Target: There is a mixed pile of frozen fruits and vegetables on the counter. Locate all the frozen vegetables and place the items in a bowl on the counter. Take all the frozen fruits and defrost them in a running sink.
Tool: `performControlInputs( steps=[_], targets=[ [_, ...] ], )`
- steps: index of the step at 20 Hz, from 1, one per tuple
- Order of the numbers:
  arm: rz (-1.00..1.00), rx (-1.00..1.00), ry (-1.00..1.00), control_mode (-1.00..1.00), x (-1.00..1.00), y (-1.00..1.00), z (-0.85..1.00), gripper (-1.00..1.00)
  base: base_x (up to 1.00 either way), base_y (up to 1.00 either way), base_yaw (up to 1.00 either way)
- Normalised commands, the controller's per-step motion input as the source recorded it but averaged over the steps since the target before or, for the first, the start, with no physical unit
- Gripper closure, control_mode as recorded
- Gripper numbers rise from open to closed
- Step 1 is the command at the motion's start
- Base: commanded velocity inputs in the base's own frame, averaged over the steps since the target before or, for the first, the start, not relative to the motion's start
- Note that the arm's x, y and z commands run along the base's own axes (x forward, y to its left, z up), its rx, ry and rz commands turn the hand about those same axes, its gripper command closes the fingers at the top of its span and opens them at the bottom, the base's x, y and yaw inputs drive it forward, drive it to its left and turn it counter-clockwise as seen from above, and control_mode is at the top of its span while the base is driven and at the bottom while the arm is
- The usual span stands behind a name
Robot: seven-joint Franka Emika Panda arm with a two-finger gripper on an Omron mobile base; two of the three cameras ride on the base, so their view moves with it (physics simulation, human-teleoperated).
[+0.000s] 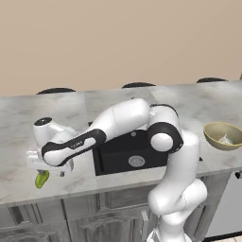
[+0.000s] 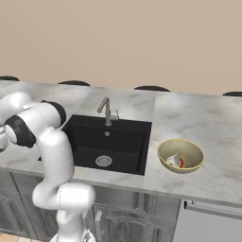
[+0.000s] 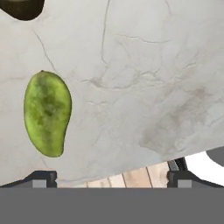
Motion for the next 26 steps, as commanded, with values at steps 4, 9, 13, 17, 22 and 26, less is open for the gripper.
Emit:
performControlInputs(
  steps=[4, 9, 13, 17, 22, 26],
  targets=[
    [-0.13, 0.01, -0.14, -1.0, 0.12, 0.0, -0.2, -1.0, 0.0, 0.0, 0.0],
    [0.0, 0.05, 0.11, -1.0, 0.5, -0.02, 0.02, -1.0, 0.0, 0.0, 0.0],
    [0.0, 0.01, 0.1, -1.0, 0.38, 0.12, -0.05, -1.0, 0.0, 0.0, 0.0],
    [0.0, 0.0, -0.09, -1.0, -0.13, 0.3, -0.32, -1.0, 0.0, 0.0, 0.0],
    [0.0, 0.0, -0.06, -1.0, 0.07, 0.27, -0.2, -1.0, 0.0, 0.0, 0.0],
    [0.0, 0.0, 0.22, -1.0, 0.67, 0.2, 0.0, -1.0, 0.0, 0.0, 0.0]
  ],
)
